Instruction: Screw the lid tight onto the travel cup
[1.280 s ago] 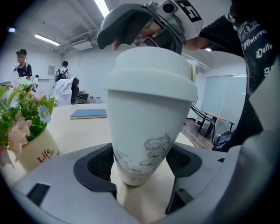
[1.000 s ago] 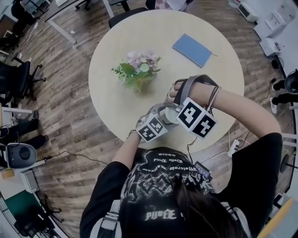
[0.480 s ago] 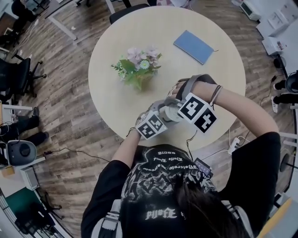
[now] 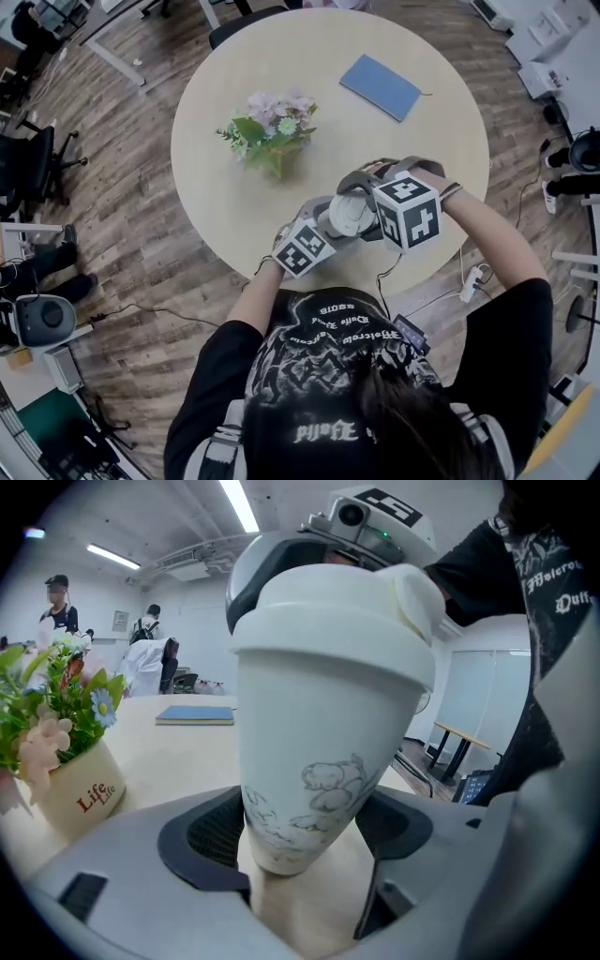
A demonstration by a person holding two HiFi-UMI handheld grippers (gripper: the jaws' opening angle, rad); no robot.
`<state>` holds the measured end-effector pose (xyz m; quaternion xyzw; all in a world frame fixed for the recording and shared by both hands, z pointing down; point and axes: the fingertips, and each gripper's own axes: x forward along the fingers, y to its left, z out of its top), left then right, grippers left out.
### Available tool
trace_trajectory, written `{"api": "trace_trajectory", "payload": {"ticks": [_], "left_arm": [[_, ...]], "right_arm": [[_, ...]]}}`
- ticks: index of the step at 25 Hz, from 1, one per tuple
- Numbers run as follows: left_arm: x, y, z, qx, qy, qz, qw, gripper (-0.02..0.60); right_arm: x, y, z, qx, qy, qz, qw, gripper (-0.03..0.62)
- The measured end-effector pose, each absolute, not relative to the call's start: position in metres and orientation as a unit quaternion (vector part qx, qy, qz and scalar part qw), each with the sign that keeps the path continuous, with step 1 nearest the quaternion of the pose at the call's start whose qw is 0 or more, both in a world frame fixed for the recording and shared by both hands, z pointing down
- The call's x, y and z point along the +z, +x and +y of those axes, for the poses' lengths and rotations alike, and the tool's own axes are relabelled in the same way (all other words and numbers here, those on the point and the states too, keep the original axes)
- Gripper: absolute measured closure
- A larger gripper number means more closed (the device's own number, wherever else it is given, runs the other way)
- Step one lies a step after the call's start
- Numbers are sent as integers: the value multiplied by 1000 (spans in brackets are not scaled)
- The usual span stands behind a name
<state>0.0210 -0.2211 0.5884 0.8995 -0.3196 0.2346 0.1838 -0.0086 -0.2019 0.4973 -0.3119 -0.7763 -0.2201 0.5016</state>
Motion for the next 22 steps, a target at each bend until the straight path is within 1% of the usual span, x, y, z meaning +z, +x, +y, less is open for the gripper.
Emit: {"api": "trace_trajectory", "payload": {"ticks": [7, 18, 22], "left_arm": [[593, 19, -222, 231, 895, -332, 187, 196], [597, 20, -223, 233, 885, -362, 179, 195], [595, 22, -224, 243, 882, -365, 173, 195]], "right_arm": [[496, -14, -207, -113, -173, -859, 467, 204], [491, -12, -211, -8, 57, -933, 357, 217], [489, -10, -211, 3, 125, -933, 336, 217]]}}
